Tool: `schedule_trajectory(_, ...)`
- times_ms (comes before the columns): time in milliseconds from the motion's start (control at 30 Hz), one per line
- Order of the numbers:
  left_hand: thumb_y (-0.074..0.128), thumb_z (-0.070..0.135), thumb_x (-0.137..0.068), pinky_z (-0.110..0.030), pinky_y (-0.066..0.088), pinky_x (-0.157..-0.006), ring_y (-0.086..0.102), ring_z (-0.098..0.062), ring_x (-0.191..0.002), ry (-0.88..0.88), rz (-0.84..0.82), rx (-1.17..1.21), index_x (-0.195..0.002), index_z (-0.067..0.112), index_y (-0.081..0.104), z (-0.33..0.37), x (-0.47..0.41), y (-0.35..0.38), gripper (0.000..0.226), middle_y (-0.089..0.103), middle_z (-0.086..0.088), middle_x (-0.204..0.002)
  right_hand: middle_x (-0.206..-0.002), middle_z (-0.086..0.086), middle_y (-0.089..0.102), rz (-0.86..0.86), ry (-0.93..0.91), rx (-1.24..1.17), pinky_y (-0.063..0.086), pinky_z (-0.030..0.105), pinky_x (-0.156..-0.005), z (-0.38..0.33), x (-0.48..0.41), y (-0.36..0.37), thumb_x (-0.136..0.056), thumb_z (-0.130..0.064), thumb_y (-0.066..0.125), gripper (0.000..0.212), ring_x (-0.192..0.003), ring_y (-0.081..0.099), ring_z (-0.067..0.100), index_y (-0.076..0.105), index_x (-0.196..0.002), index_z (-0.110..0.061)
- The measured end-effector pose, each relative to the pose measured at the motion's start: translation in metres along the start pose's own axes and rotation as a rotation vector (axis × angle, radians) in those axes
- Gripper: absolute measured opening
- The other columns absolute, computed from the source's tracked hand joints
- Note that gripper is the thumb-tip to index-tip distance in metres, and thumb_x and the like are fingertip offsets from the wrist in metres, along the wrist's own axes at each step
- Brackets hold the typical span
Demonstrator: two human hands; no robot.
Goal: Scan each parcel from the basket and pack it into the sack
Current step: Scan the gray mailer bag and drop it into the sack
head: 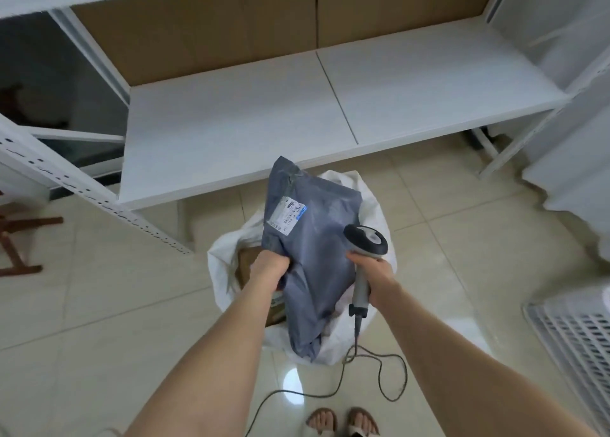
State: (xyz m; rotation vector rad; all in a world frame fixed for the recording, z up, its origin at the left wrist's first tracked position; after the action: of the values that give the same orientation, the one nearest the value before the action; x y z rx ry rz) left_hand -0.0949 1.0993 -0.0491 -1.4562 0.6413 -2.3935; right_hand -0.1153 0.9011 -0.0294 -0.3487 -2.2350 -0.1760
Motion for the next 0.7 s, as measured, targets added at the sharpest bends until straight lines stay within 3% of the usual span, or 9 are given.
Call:
schedule_trajectory(100,0.062,0.028,-0.081,-0.036,0.047,-0.089,0.052,-0.032,-0.113,0.213,0.306,-0.579,-0.119,0.015,0.053,-0.003,-0.007,0.007,0.041,0.04,-0.012,-0.126,-0.091,0.013,0.063,0.064,0.044,-0.002,0.054,0.043,-0.087,0.017,-0.021,-0.004,-0.073,-0.017,0.081,0.023,-0.084,0.061,0.03,0.07,-0.091,-0.008)
schedule_trajectory(167,0.057,0.018,-0.084,-0.038,0.043,-0.086,0.049,-0.033,-0.117,0.605,0.347,-0.547,-0.132,0.022,0.043,0.001,-0.001,0.015,0.05,0.034,-0.008,-0.138,-0.077,0.009,0.06,0.06,0.072,-0.048,0.052,0.037,-0.073,0.022,-0.023,-0.004,-0.077,-0.011,0.078,0.013,-0.068,0.058,0.026,0.066,-0.081,-0.009)
schedule_trajectory(233,0.048,0.023,-0.09,-0.034,0.041,-0.086,0.053,-0.03,-0.116,0.782,0.188,-0.314,-0.14,0.034,0.037,0.007,0.008,0.025,0.052,0.041,-0.001,-0.143,-0.072,0.008,0.058,0.06,0.08,-0.067,0.05,0.034,-0.067,0.022,-0.024,-0.002,-0.08,-0.005,0.074,0.011,-0.063,0.056,0.023,0.063,-0.08,-0.008)
schedule_trajectory(300,0.052,0.046,-0.088,-0.033,0.037,-0.097,0.046,-0.025,-0.128,0.722,-0.036,-0.218,-0.145,0.041,0.027,0.008,0.009,0.03,0.062,0.041,0.002,-0.148,-0.075,0.008,0.059,0.065,0.066,-0.087,0.051,0.036,-0.073,0.02,-0.024,0.002,-0.082,-0.004,0.072,0.01,-0.068,0.058,0.023,0.062,-0.081,-0.007)
schedule_trajectory(333,0.057,0.055,-0.083,-0.035,0.035,-0.105,0.039,-0.025,-0.134,0.692,-0.152,-0.307,-0.149,0.041,0.018,0.005,0.007,0.033,0.078,0.033,0.001,-0.153,-0.077,0.008,0.059,0.055,0.057,-0.108,0.051,0.037,-0.077,0.016,-0.022,0.004,-0.083,-0.004,0.071,0.009,-0.071,0.058,0.024,0.062,-0.082,-0.006)
schedule_trajectory(400,0.067,0.05,-0.077,-0.04,0.033,-0.11,0.033,-0.029,-0.138,0.661,-0.269,-0.607,-0.152,0.038,0.001,-0.001,0.0,0.035,0.101,0.022,-0.005,-0.158,-0.08,0.01,0.06,-0.01,0.022,-0.186,0.049,0.038,-0.079,0.008,-0.017,0.011,-0.085,-0.002,0.067,0.006,-0.074,0.059,0.025,0.063,-0.082,-0.006)
schedule_trajectory(467,0.064,0.034,-0.082,-0.04,0.038,-0.107,0.039,-0.033,-0.134,0.668,-0.244,-0.81,-0.151,0.038,-0.005,0.0,-0.008,0.043,0.097,0.026,-0.011,-0.156,-0.079,0.011,0.061,-0.074,-0.014,-0.257,0.05,0.04,-0.078,-0.004,-0.015,0.019,-0.085,0.001,0.066,0.006,-0.073,0.059,0.026,0.063,-0.082,-0.004)
schedule_trajectory(567,0.051,0.032,-0.091,-0.045,0.041,-0.103,0.046,-0.032,-0.128,0.736,-0.244,-0.837,-0.15,0.043,0.0,0.013,-0.01,0.067,0.079,0.032,-0.007,-0.152,-0.077,0.013,0.064,-0.134,-0.046,-0.3,0.054,0.044,-0.081,-0.021,-0.018,0.021,-0.084,0.001,0.066,0.005,-0.073,0.063,0.027,0.064,-0.085,-0.003)
schedule_trajectory(700,0.041,0.033,-0.096,-0.054,0.031,-0.109,0.03,-0.033,-0.14,0.569,-0.199,-1.051,-0.148,0.046,-0.009,0.01,-0.034,0.087,0.073,0.009,-0.002,-0.16,-0.082,0.013,0.062,-0.127,-0.098,-0.22,0.053,0.043,-0.08,-0.028,-0.035,0.012,-0.085,-0.003,0.067,0.007,-0.076,0.061,0.027,0.064,-0.09,-0.006)
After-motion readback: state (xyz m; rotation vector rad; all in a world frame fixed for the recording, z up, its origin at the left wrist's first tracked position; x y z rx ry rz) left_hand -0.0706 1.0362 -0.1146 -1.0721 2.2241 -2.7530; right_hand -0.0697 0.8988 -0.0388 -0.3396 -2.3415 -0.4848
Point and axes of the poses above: each hand's wrist, its own x-axis away from the middle knuckle, its own y-axis out of the palm, z = x × y, the point moved 1 cm from there along -x, towards the middle knuckle
